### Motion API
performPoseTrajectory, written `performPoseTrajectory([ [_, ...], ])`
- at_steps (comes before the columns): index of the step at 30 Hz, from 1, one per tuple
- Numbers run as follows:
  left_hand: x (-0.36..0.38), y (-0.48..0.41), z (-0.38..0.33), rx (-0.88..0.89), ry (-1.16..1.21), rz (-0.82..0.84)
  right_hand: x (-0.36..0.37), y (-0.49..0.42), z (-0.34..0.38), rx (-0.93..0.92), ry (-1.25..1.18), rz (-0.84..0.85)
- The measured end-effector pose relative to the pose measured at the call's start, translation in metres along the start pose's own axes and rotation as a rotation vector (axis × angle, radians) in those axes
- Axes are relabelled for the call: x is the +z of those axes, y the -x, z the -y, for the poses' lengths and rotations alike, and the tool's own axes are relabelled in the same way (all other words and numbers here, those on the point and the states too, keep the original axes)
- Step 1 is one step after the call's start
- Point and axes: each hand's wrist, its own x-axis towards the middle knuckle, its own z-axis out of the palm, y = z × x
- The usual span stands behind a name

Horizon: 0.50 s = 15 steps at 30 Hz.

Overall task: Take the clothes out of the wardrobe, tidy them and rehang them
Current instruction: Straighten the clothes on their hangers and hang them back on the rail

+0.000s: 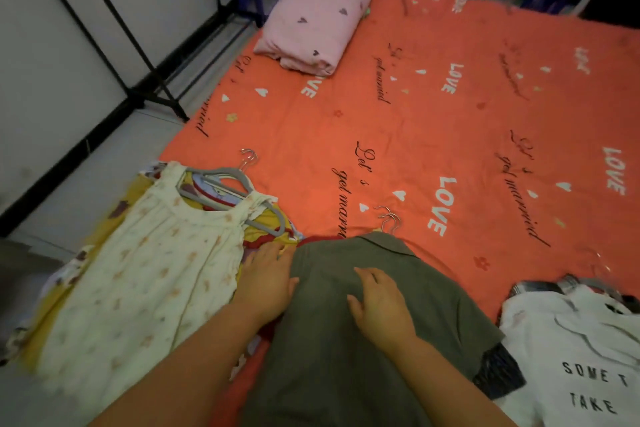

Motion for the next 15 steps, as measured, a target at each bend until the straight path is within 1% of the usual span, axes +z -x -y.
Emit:
performPoseTrajectory([
  [4, -0.030, 0.022, 0.027, -0.054, -0.006, -0.047, -0.006, 0.002, 0.043, -0.062, -0.012, -0.023],
  [7, -0.045, 0.034, 0.054, -0.088, -0.022, -0.046, -0.007, -0.003, 0.076, -0.088, -0.003, -0.025],
  [12, -0.054, 0.040, 0.120, -0.095, -0.014, -0.036, 0.004, -0.021, 0.132, -0.084, 0.021, -0.049],
  [15, -0.055, 0.034, 0.167, -0.082, 0.008, -0.021, 0.019, -0.037, 0.167, -0.044, 0.060, -0.058],
])
